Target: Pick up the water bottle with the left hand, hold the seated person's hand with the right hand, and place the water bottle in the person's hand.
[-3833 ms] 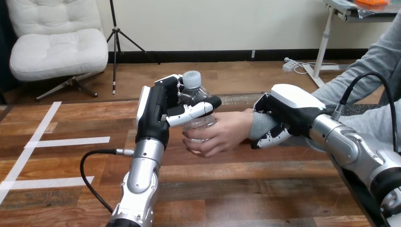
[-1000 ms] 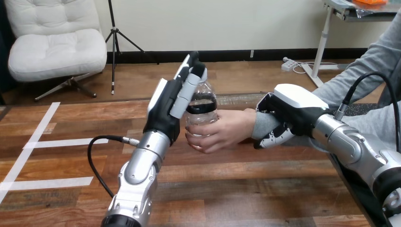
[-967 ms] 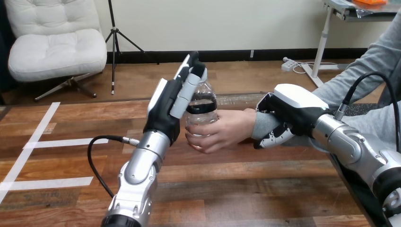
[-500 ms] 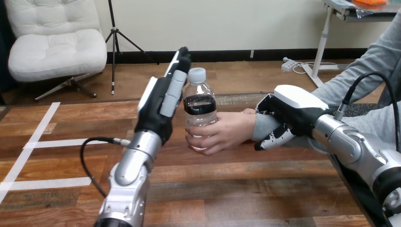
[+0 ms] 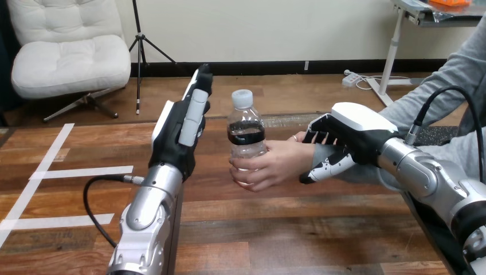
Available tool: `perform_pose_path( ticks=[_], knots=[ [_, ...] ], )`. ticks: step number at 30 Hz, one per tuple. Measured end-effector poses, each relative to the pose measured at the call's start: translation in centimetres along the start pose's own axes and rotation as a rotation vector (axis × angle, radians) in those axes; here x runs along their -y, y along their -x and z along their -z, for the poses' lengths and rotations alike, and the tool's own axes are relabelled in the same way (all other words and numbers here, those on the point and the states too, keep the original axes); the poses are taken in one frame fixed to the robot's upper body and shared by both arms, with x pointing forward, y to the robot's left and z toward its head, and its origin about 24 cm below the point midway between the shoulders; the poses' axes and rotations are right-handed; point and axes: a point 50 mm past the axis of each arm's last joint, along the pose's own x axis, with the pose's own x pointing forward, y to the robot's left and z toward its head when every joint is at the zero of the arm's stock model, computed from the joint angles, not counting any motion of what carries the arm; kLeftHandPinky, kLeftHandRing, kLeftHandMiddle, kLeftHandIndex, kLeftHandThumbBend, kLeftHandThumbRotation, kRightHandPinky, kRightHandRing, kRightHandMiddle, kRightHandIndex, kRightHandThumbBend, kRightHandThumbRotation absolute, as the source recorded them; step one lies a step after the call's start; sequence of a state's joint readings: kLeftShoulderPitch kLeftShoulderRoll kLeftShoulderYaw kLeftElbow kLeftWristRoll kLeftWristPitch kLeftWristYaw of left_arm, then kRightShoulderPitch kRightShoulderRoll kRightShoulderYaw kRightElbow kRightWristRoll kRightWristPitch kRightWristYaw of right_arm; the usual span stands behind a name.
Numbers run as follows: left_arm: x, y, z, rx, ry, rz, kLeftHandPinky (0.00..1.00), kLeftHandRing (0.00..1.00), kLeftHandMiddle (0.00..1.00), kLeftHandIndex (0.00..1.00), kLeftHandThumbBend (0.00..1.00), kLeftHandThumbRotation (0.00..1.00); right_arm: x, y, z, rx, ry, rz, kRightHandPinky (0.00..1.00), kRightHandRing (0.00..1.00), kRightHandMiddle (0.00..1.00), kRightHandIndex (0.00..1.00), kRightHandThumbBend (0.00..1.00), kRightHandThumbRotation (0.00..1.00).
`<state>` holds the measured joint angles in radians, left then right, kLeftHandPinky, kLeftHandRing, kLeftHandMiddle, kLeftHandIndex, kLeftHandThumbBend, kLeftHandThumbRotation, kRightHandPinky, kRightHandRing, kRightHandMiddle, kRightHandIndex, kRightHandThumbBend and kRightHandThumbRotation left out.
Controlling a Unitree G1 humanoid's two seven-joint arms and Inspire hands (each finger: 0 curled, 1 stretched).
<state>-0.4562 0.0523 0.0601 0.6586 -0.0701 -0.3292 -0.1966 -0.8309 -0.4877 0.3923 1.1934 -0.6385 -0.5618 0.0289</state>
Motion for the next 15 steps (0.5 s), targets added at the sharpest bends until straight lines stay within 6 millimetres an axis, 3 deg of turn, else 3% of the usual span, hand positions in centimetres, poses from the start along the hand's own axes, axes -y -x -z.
perform_pose_path(
  ticks=[5,15],
  knots=[
    [-0.33,0.26,0.22,-0.012,-0.006,-0.006,1.00,1.00,1.00,1.00,1.00,1.00,0.08,-0.08,-0.05,-0.002,0.015,-0.006,0.64,0.72,0.74,0.74,1.00,0.93],
    [-0.52,0.49,0.42,-0.027,-0.005,-0.011,1.00,1.00,1.00,1.00,0.99,1.00,0.47,-0.24,-0.19,0.000,0.025,-0.016,0.65,0.76,0.77,0.79,1.00,0.99]
  ],
)
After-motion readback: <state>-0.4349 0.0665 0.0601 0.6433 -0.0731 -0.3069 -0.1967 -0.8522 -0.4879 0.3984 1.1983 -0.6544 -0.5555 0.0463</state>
